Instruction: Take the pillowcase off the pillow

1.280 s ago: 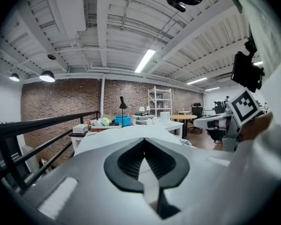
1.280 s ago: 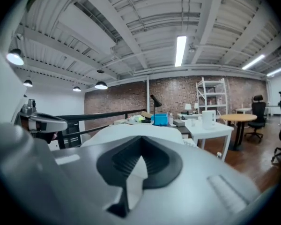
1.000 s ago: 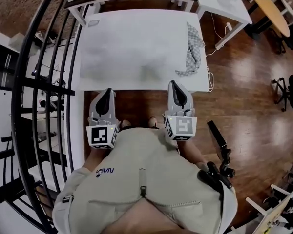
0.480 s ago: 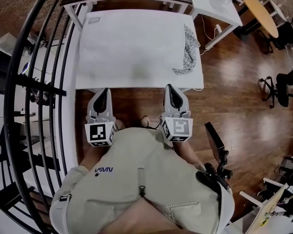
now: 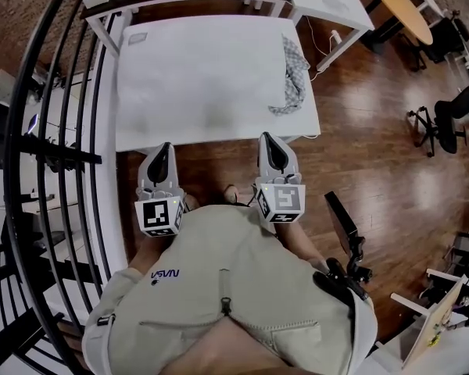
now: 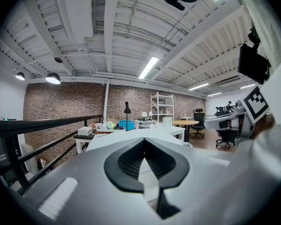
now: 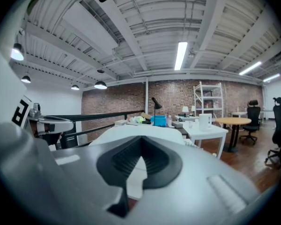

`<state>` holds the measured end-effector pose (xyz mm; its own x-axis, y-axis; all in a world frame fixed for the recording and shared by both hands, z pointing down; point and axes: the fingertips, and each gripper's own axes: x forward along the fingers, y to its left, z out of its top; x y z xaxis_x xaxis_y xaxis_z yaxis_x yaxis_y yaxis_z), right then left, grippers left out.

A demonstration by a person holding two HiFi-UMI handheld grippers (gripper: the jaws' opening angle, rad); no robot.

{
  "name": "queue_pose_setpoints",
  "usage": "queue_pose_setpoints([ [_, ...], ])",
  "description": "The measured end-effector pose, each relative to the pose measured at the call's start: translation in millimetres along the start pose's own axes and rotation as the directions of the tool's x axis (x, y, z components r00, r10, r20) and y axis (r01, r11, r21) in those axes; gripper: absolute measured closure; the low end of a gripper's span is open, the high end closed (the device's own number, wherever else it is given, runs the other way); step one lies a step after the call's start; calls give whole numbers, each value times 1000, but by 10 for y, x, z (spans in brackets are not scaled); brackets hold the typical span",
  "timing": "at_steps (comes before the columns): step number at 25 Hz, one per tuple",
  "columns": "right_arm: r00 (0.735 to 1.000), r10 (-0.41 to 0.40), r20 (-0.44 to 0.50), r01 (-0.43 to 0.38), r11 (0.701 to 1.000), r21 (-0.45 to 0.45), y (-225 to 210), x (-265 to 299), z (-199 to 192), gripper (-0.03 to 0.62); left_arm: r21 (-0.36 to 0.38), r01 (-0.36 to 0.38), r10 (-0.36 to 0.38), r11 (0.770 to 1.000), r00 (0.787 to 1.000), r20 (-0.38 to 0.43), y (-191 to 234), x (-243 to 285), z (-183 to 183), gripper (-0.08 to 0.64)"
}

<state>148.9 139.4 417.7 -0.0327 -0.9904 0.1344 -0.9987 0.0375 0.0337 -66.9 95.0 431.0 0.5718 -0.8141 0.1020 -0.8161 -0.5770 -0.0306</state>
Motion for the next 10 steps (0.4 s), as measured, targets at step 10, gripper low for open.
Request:
queue_pose_setpoints([
  [10,1000,13,-2,-13,1000,25,-54,75,-13,592,1,-3,3,1000,1000,-6,13,23,14,560],
])
